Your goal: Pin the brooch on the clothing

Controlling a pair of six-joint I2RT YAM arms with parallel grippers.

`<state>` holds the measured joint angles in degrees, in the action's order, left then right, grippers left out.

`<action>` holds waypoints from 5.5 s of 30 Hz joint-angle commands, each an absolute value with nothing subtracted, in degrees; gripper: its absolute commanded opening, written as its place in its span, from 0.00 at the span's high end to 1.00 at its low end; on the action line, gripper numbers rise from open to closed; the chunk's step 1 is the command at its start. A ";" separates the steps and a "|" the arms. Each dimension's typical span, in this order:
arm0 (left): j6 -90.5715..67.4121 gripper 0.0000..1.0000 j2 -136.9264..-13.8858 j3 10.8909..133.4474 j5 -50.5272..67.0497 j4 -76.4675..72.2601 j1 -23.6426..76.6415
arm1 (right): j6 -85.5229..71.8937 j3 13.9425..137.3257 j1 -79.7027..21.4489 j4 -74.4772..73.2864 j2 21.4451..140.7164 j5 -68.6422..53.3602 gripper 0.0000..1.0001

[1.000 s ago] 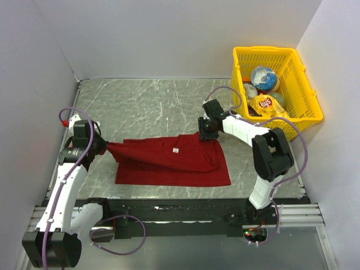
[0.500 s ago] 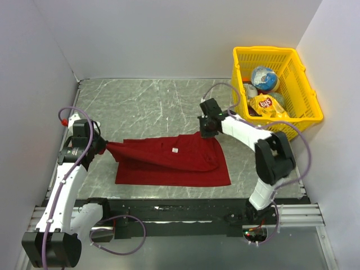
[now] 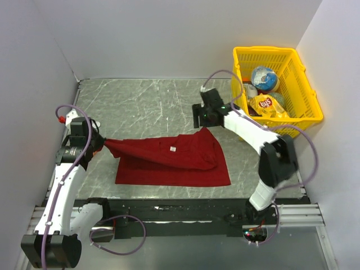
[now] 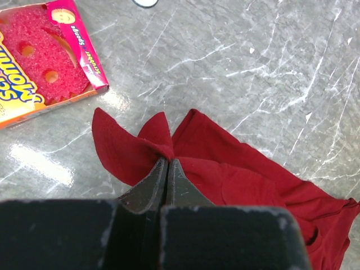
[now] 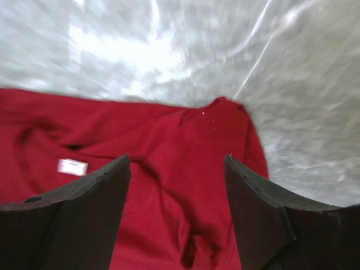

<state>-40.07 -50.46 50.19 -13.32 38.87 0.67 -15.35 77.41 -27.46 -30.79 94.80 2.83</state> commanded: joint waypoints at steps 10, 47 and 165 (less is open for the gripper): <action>-39.02 0.99 -49.39 50.27 -11.95 37.53 0.44 | -15.91 83.14 -29.88 -39.90 108.98 2.02 0.43; -36.92 0.99 -47.90 57.03 -10.99 34.02 0.44 | -16.70 73.65 -27.60 -27.34 70.33 6.50 1.00; -39.29 0.99 -48.16 46.58 -7.12 33.05 0.44 | -19.60 72.42 -23.64 -32.25 98.98 10.37 0.91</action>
<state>-39.99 -47.92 45.98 -7.33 34.92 0.62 -19.62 72.71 -23.38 -31.44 106.24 9.15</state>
